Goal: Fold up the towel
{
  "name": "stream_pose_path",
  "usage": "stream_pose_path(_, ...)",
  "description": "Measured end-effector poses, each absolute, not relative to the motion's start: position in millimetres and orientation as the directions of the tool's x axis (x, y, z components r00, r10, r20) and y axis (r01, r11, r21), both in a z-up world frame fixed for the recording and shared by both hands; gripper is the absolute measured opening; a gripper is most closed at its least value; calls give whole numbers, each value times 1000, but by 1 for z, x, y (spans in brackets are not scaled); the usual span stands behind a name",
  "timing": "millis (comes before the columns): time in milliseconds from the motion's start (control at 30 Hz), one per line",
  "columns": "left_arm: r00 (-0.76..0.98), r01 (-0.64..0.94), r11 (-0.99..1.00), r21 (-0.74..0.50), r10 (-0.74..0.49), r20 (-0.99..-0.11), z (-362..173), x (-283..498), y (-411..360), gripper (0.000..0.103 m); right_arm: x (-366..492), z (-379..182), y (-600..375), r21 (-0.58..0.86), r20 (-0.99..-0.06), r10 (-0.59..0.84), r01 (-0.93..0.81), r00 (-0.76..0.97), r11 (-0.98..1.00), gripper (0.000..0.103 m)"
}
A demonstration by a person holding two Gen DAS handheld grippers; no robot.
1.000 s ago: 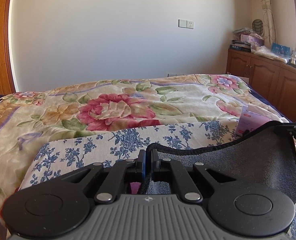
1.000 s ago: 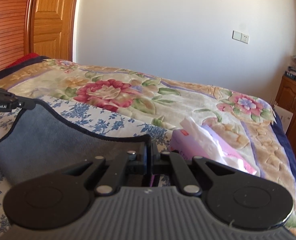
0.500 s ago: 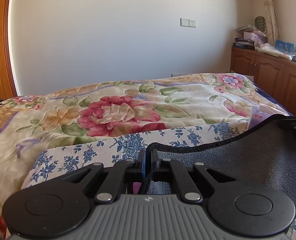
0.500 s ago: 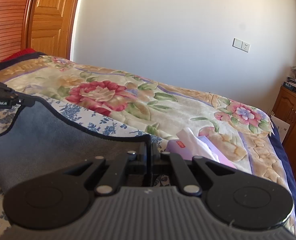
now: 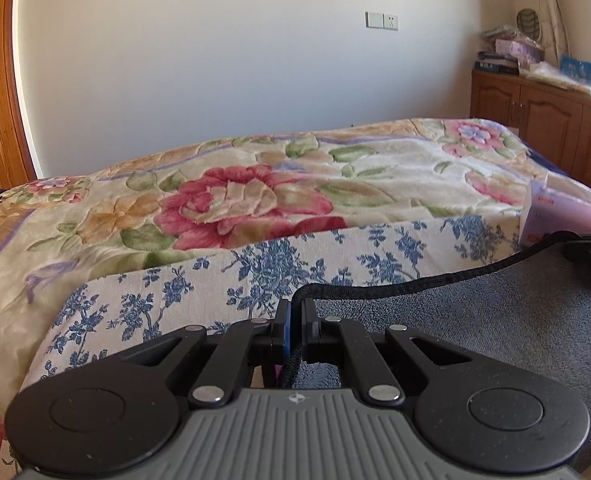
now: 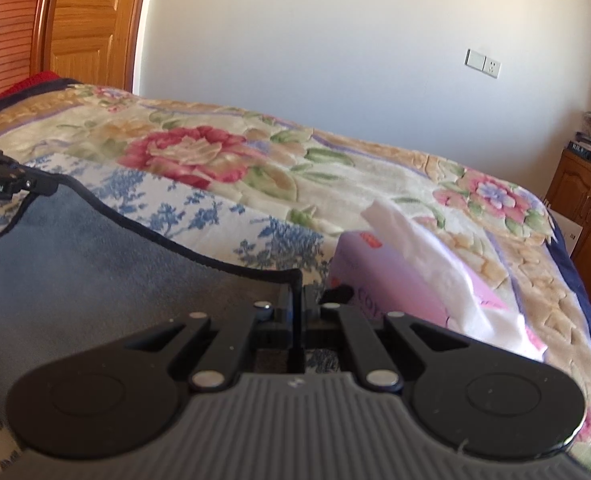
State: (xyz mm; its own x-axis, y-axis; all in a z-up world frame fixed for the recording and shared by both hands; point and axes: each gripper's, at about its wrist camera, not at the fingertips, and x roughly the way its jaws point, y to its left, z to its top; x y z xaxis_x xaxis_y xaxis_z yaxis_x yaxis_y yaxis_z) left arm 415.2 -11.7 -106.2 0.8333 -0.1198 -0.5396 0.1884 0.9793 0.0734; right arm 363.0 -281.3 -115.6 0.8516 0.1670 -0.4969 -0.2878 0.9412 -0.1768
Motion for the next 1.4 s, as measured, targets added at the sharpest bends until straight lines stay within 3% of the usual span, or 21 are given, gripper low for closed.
stream_pose_path(400,828,197,976,93,-115,-548,-113,420,-14,8,367,-121,-284,-160,-518,160,-279,840,947,6)
stream_pose_path(467,830,194,976,95,-111,-547,-113,419,-14,13,367,-120,-286,-155,-520,155,-272,840,950,10)
stream_pose_path(633,834,186,978,91,-109,-541,-108,414,-14,41,363,-112,-289,-141,-521,150,-258,840,956,13)
stream_pose_path(967,838,166,983,84,-96,-537,-82,388,-10,57,335,-85,-287,-101,-517,165,-250,840,963,17)
stream_pose_path(1033,840,162,984,78,-96,-535,-74,382,-10,59,328,-79,-285,-94,-513,174,-257,841,962,33)
stream_pose_path(1400,858,152,985,82,-90,-507,-30,337,-6,65,287,-46,-276,-66,-485,212,-277,849,959,33)
